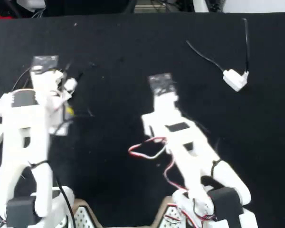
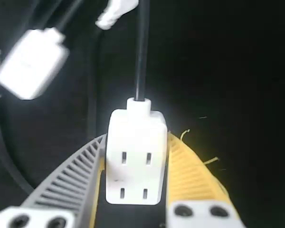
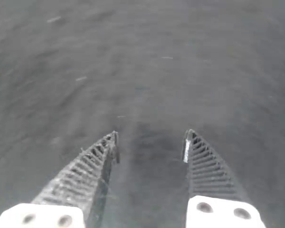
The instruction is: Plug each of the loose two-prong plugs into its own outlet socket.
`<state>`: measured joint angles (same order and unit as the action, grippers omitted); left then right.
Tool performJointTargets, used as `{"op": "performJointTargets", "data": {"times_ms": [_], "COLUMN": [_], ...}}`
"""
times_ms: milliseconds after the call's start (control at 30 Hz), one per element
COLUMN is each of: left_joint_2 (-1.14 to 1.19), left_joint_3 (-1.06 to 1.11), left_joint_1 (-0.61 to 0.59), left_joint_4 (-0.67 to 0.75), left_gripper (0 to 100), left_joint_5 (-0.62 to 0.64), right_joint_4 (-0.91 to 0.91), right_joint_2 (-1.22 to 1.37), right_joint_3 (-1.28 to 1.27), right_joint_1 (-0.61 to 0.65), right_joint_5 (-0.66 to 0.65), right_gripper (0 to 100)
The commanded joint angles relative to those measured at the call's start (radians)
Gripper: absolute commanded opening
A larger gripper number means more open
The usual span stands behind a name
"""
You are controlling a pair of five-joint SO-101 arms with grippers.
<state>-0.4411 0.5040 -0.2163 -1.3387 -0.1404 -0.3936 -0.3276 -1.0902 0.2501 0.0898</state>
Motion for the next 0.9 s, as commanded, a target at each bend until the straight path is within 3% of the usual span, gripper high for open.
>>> {"op": "performJointTargets", "data": {"times_ms": [0, 67, 233, 400, 600, 733, 867], "left_joint_2": [-0.002, 0.035, 0.172, 0.213, 0.19, 0.226, 0.272], "left_joint_3": [0.079, 0.124, 0.185, 0.073, -0.131, -0.088, 0.028], "left_joint_1": [0.18, 0.24, 0.349, 0.349, 0.2, 0.064, 0.054], "left_joint_4": [0.141, 0.203, 0.295, 0.213, -0.043, -0.048, 0.046], "left_gripper": [3, 6, 27, 24, 24, 24, 23], "left_joint_5": [0.149, 0.172, 0.212, 0.21, -0.031, -0.245, -0.31], "right_joint_4": [0.023, 0.023, 0.023, 0.023, 0.023, 0.023, 0.023], "right_joint_2": [-0.047, -0.044, -0.041, -0.041, -0.039, -0.039, -0.047], "right_joint_3": [0.061, 0.067, 0.068, 0.068, 0.068, 0.068, 0.07], "right_joint_1": [-0.069, -0.071, -0.069, -0.068, -0.068, -0.068, -0.071], "right_joint_5": [0.02, 0.02, 0.02, 0.018, 0.018, 0.018, 0.018], "right_gripper": [21.5, 21.5, 21.5, 21.5, 21.5, 21.5, 21.5]}}
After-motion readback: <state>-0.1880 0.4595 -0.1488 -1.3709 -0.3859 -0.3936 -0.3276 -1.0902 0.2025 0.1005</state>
